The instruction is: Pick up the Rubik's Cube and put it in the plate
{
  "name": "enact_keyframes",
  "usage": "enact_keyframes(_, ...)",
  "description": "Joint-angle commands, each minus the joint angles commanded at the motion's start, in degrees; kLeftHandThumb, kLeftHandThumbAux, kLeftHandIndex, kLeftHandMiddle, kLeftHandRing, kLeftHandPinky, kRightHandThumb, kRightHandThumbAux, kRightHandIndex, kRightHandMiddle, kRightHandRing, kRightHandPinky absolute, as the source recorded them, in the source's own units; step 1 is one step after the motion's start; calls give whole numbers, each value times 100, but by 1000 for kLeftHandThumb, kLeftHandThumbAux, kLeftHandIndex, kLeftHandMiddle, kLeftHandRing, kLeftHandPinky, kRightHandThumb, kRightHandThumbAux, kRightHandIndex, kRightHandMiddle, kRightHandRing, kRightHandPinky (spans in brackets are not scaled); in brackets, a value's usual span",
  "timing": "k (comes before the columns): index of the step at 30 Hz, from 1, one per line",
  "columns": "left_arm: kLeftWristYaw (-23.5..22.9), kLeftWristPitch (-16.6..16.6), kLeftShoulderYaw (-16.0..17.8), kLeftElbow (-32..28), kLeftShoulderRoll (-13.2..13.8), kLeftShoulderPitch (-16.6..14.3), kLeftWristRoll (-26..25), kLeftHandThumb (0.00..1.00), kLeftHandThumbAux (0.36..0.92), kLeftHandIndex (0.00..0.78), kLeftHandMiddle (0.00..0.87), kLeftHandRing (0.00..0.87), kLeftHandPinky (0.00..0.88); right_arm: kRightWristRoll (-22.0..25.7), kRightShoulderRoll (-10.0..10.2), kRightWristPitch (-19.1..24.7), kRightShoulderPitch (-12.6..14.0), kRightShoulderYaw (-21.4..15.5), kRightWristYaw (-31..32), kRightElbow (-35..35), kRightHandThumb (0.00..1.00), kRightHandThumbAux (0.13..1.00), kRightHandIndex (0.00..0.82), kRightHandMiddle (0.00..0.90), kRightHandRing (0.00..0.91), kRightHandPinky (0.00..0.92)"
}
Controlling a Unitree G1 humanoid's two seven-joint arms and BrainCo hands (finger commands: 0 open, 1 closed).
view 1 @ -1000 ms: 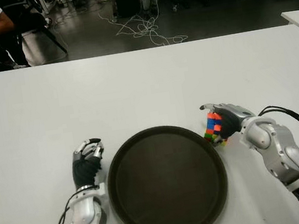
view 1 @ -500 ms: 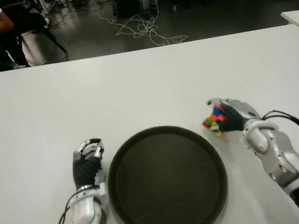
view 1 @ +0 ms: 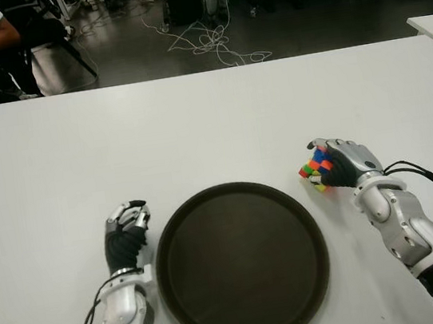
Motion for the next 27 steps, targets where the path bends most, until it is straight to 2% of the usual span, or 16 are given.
enact_keyframes(6,11,58,4,-58,-28,10,-22,708,706,443,781,814,816,68,15,-65,20,-59,-3,-17,686,733,429,716,725,730)
enact_keyframes(13,-9,-48,20,21,-18,-3,-35,708,706,443,785,816,818,138,55,-25,43,-125,12,-97,683,733,430,721,738,746)
enact_keyframes(27,17,-61,17,35,-11,0,9,708,706,443,786,816,819,121,162,-16,81,-212,-216,-162,678,732,432,704,731,729)
